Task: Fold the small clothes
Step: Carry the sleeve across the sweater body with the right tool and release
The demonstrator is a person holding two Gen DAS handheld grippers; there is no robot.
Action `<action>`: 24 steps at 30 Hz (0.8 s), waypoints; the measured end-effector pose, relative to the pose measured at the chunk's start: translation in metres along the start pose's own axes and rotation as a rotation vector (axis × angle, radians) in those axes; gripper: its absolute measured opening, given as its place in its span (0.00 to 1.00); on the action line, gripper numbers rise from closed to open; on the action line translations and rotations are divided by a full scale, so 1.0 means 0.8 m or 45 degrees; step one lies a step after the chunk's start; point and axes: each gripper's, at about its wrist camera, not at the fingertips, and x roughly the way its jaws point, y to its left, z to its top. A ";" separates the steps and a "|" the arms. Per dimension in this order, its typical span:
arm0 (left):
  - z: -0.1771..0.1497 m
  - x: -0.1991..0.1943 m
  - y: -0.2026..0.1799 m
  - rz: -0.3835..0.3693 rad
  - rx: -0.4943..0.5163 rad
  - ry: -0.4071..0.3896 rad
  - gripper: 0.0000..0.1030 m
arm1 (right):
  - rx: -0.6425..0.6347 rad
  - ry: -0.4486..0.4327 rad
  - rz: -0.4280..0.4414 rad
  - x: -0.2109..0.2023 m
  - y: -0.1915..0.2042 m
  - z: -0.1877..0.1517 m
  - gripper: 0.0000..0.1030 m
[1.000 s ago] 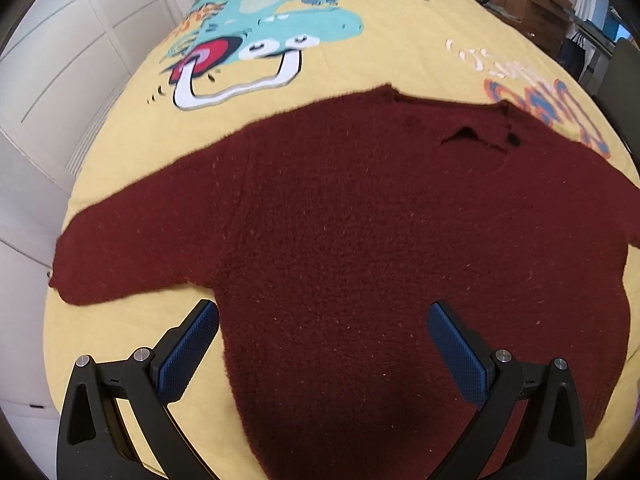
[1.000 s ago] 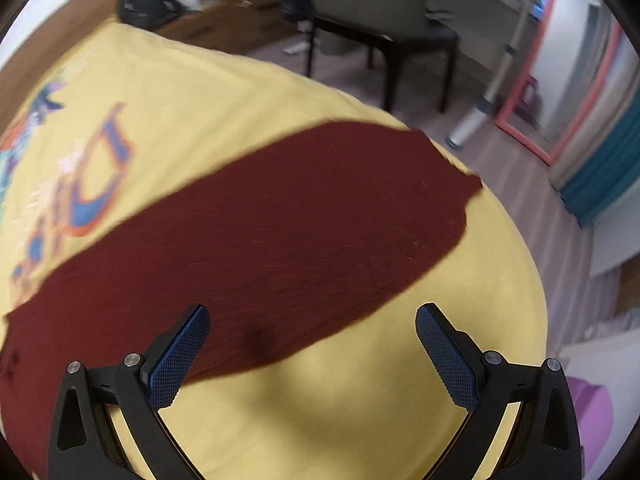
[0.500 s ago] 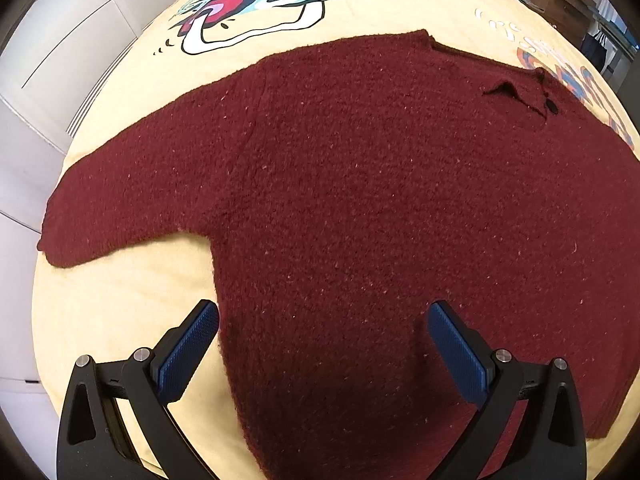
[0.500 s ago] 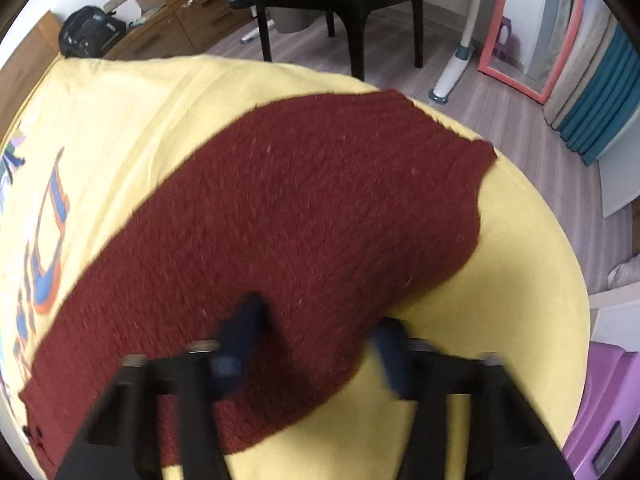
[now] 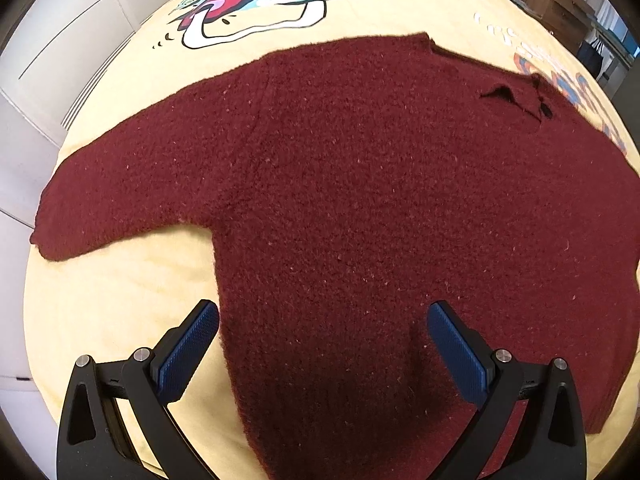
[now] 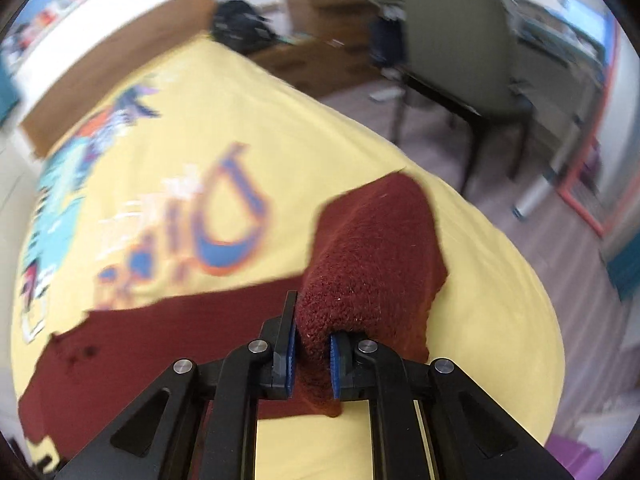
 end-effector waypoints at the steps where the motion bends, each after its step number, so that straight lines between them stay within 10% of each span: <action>1: 0.002 -0.003 0.001 -0.006 -0.002 -0.008 0.99 | -0.027 -0.015 0.045 -0.015 0.026 0.002 0.12; 12: 0.033 -0.026 0.019 -0.060 -0.020 -0.100 0.99 | -0.287 -0.006 0.315 -0.053 0.250 -0.009 0.12; 24: 0.053 -0.006 0.031 -0.028 0.045 -0.055 0.99 | -0.478 0.322 0.373 0.039 0.378 -0.150 0.12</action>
